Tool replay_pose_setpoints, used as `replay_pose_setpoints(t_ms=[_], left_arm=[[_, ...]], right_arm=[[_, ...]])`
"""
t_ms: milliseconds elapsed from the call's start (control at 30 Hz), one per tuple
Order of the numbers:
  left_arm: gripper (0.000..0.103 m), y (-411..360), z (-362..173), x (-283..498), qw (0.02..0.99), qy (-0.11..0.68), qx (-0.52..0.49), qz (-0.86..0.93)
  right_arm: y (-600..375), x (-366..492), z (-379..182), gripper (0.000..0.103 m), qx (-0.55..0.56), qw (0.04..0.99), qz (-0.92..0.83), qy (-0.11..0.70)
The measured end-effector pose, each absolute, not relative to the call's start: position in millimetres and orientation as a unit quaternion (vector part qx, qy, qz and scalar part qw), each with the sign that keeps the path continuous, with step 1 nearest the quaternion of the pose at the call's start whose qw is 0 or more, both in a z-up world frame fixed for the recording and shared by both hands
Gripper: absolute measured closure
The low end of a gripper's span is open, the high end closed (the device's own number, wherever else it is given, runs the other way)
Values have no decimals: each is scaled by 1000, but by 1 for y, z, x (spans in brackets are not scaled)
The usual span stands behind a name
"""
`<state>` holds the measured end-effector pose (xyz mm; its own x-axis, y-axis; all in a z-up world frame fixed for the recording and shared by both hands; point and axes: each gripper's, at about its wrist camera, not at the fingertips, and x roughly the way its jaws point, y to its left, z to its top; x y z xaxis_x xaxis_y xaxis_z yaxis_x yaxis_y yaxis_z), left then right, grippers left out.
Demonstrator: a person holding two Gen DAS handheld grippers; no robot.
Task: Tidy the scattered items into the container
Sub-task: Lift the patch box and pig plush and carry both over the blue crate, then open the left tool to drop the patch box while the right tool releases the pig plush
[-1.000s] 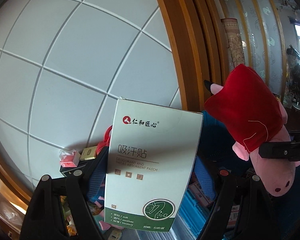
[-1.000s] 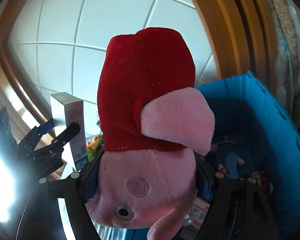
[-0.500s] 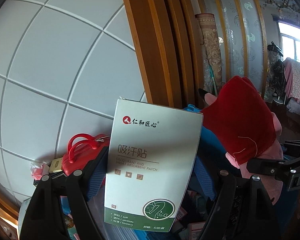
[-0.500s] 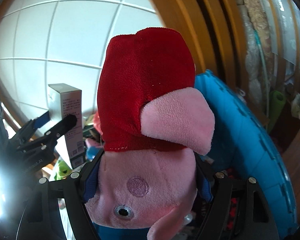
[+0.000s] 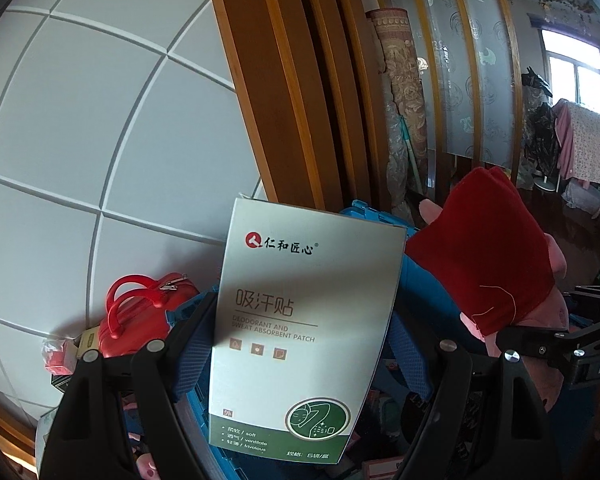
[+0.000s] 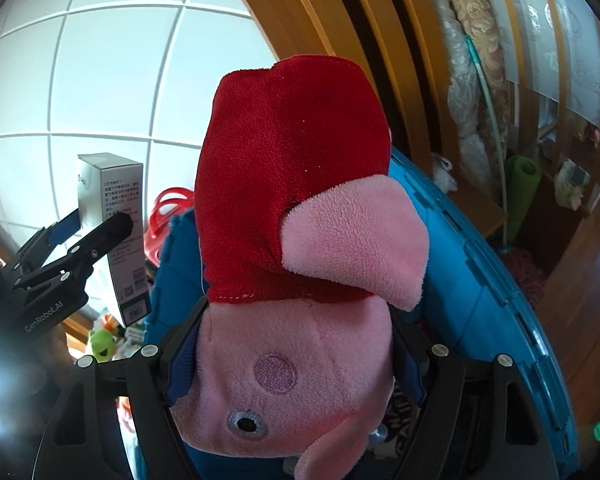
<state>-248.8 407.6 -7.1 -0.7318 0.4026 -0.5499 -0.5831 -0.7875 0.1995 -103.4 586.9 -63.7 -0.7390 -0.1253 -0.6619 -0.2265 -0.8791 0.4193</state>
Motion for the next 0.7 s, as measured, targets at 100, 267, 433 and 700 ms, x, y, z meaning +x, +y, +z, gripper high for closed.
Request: replay_pose_setpoints(t_ms=[100,267,433,700], left_arm=[[23,412,-9,-256,271,184,-249,911],[23,419,-12,-270,268,184,-251,912],[23,421,-9,-289,263,169,-257,914],[0,414,-10,-317,226,145,-284,921]], right_arm=[[586,-108,-66,24,-362,29,899,246],[589,-120,-70,24,-365,37,897,248],[589,-139,-67,21,-364,35,899,241],[599,-163,-67,0,-344,56,904,247]])
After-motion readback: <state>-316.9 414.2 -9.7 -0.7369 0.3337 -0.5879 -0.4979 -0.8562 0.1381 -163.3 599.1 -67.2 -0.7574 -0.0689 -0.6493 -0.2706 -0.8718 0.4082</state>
